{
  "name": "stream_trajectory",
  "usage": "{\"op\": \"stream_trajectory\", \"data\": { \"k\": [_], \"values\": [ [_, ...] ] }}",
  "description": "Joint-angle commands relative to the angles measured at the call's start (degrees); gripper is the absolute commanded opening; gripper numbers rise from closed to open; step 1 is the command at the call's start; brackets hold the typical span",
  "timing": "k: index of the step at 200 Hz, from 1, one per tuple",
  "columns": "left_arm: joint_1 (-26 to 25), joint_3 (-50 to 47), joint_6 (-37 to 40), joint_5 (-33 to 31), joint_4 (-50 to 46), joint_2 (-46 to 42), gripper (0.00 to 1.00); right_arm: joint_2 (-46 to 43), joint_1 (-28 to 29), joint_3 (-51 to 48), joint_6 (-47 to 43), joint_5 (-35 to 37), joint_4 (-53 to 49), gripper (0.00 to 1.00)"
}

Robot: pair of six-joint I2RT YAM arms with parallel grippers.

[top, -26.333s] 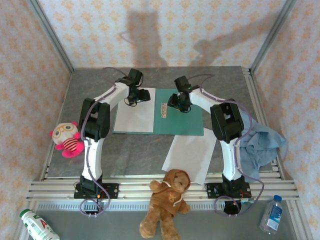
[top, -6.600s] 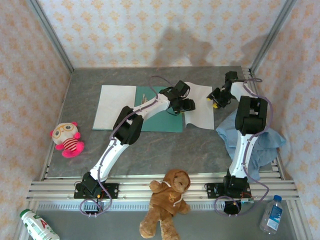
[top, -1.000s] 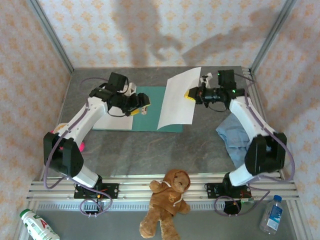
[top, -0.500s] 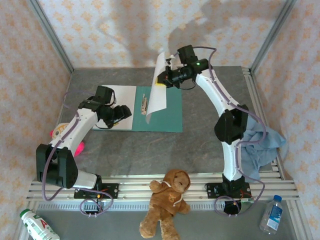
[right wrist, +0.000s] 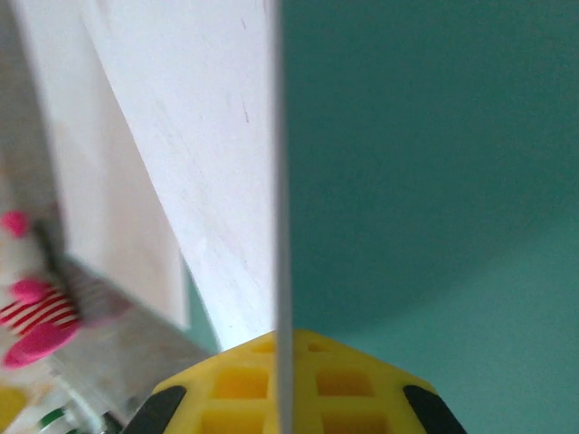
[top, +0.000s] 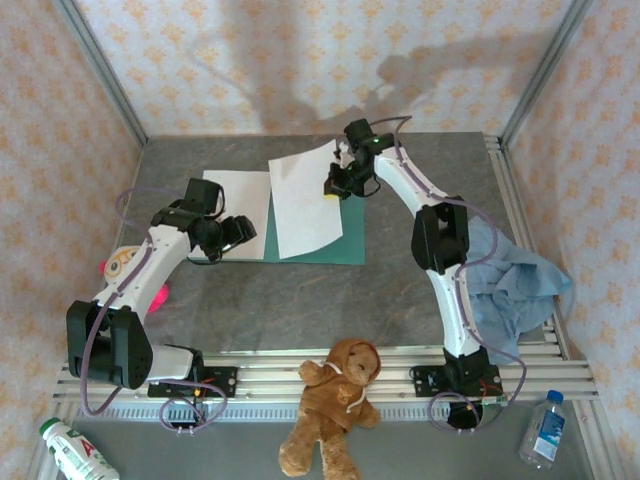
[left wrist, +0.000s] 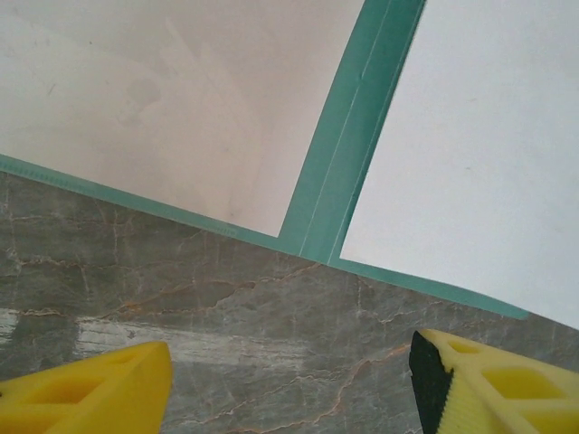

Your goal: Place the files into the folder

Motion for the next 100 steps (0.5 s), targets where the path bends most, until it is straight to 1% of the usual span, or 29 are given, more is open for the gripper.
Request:
{"op": "stream_trajectory", "data": {
  "k": [1,100],
  "values": [
    [0.51,-0.89,1.43,-0.54,-0.79,-0.82,0.71,0.26,-0.15,0.52,-2.1,7.02,-2.1,0.0],
    [0.45,-2.53,0.69,0.38,0.75,0.15,0.69,-2.14,0.16,-0.23,-1.23,9.19,-1.02,0.0]
  ]
}}
